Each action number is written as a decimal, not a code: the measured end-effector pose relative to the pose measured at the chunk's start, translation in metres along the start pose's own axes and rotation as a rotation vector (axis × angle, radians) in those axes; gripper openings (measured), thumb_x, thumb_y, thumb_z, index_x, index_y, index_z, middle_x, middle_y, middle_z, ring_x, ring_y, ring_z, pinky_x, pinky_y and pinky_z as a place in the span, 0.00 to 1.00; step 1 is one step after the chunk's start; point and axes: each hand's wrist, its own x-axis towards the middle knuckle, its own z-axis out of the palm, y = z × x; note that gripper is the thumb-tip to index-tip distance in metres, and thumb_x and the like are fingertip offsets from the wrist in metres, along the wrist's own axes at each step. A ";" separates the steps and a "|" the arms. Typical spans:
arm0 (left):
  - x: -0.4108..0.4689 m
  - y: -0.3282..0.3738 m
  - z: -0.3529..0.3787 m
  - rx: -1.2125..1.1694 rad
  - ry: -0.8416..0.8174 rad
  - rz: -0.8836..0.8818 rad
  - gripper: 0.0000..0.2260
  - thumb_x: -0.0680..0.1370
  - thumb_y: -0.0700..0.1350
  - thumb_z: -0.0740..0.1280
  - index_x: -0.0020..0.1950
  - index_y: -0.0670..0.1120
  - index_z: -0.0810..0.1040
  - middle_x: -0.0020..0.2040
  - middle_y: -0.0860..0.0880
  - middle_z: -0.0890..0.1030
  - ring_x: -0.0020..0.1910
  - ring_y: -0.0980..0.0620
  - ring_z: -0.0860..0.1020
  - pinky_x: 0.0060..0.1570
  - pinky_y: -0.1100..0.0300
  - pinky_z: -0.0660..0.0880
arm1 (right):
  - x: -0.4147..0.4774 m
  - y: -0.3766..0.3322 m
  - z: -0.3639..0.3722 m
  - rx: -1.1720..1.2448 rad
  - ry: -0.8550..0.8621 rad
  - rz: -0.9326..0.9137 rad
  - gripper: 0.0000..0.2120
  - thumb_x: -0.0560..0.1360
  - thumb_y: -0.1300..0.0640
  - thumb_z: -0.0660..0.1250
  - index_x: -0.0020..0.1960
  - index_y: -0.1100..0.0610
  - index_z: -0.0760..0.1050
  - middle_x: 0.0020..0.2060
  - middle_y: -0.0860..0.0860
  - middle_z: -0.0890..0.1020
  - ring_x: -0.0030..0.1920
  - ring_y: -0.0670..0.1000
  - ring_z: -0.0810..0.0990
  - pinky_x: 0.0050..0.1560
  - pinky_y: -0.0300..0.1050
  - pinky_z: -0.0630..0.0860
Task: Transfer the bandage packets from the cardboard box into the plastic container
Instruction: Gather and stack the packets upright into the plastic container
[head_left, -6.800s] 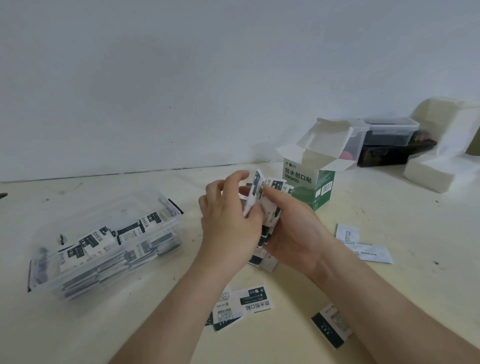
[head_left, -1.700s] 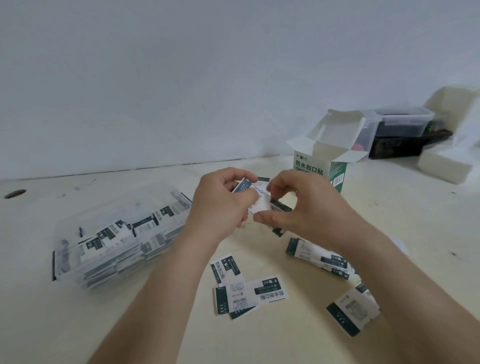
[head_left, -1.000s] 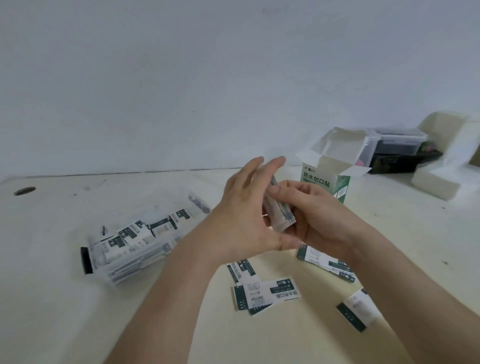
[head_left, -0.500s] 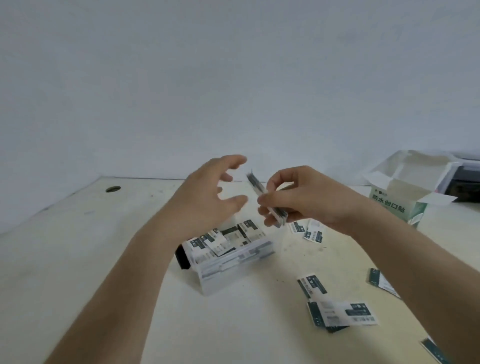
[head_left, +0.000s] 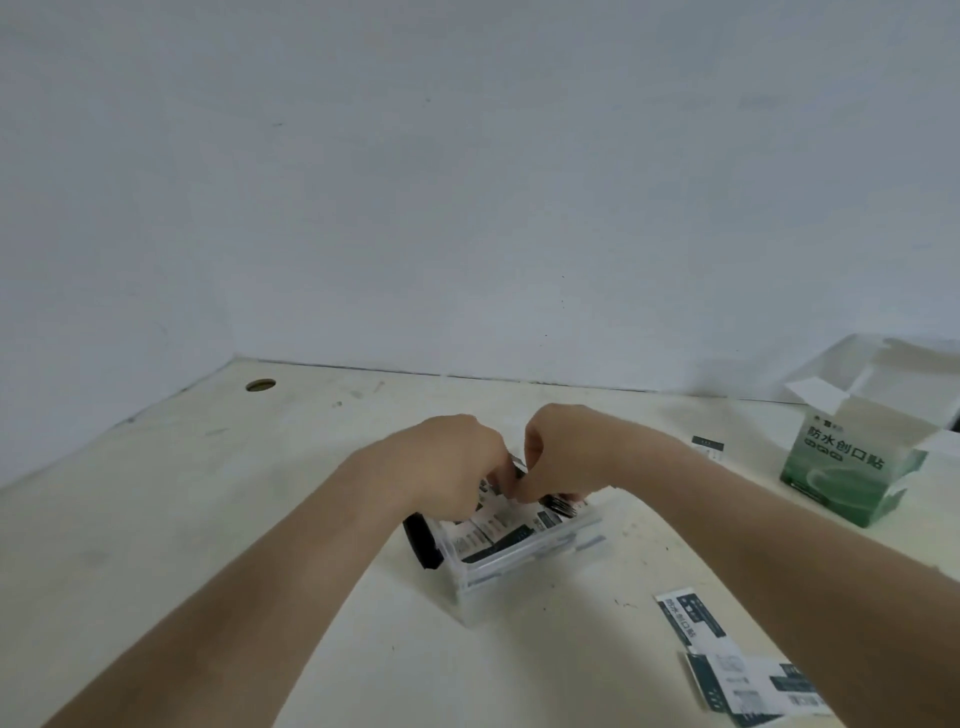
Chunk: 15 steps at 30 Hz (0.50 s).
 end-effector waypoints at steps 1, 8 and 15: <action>0.001 0.000 0.001 -0.003 -0.004 0.005 0.24 0.74 0.36 0.65 0.65 0.59 0.76 0.43 0.54 0.72 0.38 0.54 0.72 0.33 0.62 0.69 | 0.002 0.001 0.001 -0.006 -0.009 0.006 0.15 0.68 0.49 0.73 0.43 0.62 0.80 0.32 0.54 0.83 0.28 0.50 0.79 0.26 0.33 0.71; 0.002 -0.007 0.006 -0.082 0.052 0.044 0.22 0.74 0.35 0.67 0.60 0.59 0.80 0.34 0.60 0.66 0.33 0.58 0.70 0.30 0.65 0.65 | 0.008 0.001 0.007 -0.051 -0.061 0.014 0.17 0.66 0.52 0.75 0.47 0.64 0.79 0.34 0.55 0.82 0.30 0.52 0.77 0.30 0.37 0.71; -0.020 -0.021 -0.001 -0.326 0.201 -0.098 0.14 0.72 0.38 0.64 0.42 0.55 0.85 0.33 0.62 0.81 0.32 0.64 0.76 0.32 0.71 0.71 | 0.012 0.000 0.017 -0.203 -0.006 -0.039 0.15 0.68 0.49 0.74 0.44 0.55 0.72 0.42 0.51 0.80 0.39 0.51 0.77 0.37 0.42 0.74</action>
